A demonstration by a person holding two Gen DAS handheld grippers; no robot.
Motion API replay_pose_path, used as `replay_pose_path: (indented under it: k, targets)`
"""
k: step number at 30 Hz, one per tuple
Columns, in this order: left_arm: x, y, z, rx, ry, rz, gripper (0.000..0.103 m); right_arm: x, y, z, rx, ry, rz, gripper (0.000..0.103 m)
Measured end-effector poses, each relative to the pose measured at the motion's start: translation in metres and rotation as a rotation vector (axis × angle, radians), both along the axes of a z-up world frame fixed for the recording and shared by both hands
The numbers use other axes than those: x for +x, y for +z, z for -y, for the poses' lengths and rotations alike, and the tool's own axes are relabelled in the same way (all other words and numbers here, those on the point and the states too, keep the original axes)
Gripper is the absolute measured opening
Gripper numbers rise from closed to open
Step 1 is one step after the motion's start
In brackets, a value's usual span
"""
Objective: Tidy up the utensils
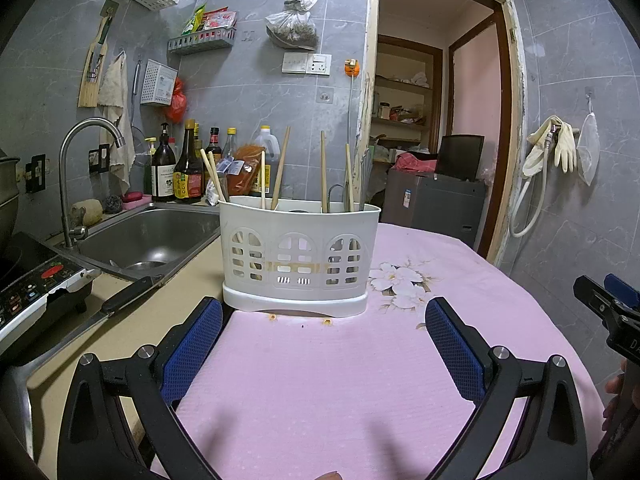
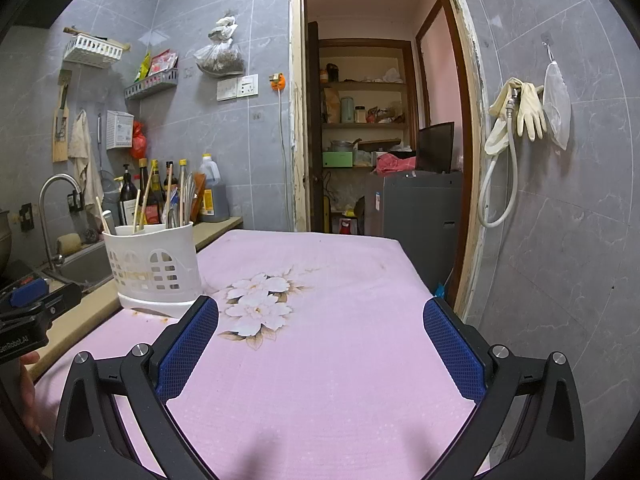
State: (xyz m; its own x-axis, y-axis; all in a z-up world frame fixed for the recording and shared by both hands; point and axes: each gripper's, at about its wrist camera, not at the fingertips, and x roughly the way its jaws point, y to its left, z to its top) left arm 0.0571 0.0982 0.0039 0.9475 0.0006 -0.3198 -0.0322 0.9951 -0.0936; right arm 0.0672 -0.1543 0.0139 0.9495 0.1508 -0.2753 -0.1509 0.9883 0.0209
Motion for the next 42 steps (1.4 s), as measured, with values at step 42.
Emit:
replay_pose_path:
  k: [42]
  targets:
    - [0.0049, -0.0003, 0.0027, 0.032, 0.029, -0.004, 0.1, 0.0009, -0.0046, 0.0003, -0.002, 0.005, -0.01, 0.103]
